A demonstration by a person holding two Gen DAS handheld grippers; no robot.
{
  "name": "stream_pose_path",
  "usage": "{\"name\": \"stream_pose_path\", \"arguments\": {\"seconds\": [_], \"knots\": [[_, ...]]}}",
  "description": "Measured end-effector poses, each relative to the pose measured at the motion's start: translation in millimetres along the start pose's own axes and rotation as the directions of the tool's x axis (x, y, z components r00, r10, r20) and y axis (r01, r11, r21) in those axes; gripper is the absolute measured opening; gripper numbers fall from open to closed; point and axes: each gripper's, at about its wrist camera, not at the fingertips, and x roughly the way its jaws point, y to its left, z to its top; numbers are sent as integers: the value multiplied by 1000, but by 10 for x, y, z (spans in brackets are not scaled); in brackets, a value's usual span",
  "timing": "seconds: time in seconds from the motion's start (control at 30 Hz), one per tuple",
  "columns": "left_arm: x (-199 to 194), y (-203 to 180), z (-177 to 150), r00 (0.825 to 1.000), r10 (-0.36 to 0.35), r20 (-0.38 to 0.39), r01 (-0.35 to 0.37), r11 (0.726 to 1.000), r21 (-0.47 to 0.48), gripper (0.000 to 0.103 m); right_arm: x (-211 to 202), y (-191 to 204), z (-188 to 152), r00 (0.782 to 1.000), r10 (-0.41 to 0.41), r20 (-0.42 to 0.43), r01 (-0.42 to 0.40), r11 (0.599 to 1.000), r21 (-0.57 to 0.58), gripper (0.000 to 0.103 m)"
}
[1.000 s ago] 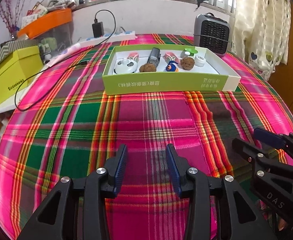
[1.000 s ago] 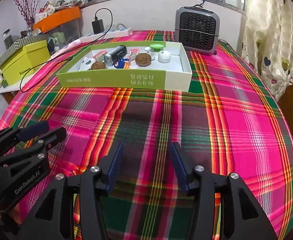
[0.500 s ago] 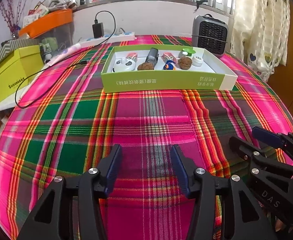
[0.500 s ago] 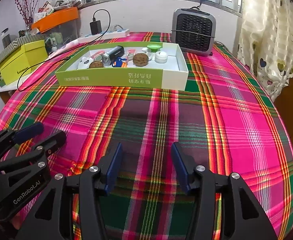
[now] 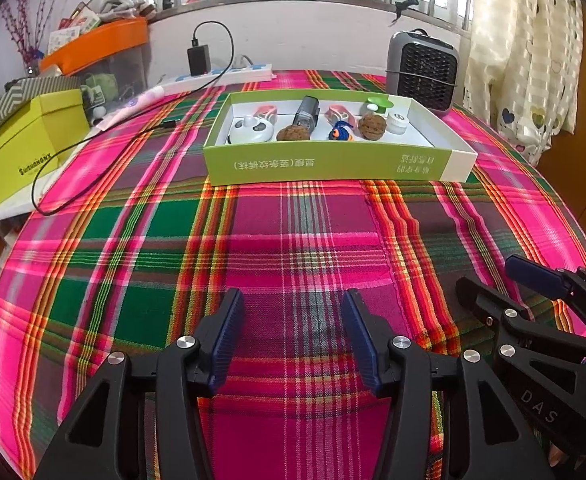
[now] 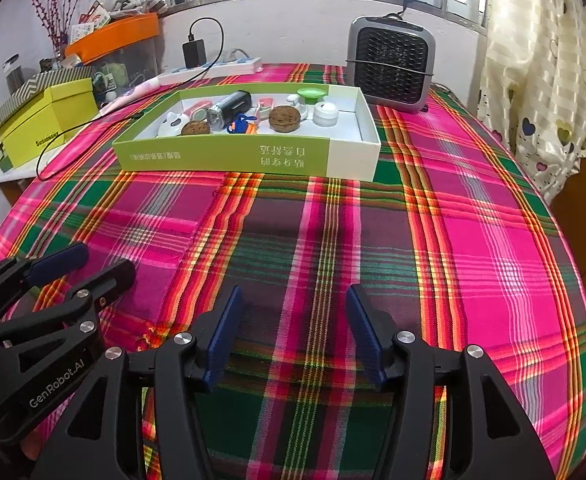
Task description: Organize objects
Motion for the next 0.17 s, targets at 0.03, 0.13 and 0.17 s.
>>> {"name": "stream_pose_path", "arguments": {"seconds": [0.03, 0.13, 0.17], "knots": [[0, 1, 0, 1000, -2, 0, 2, 1000, -2, 50, 0, 0, 0, 1000, 0, 0, 0, 1000, 0, 55], [3, 9, 8, 1000, -3, 0, 3, 1000, -3, 50, 0, 1, 0, 1000, -1, 0, 1, 1000, 0, 55], [3, 9, 8, 1000, -3, 0, 3, 1000, -3, 50, 0, 0, 0, 1000, -1, 0, 1, 1000, -1, 55]]}}
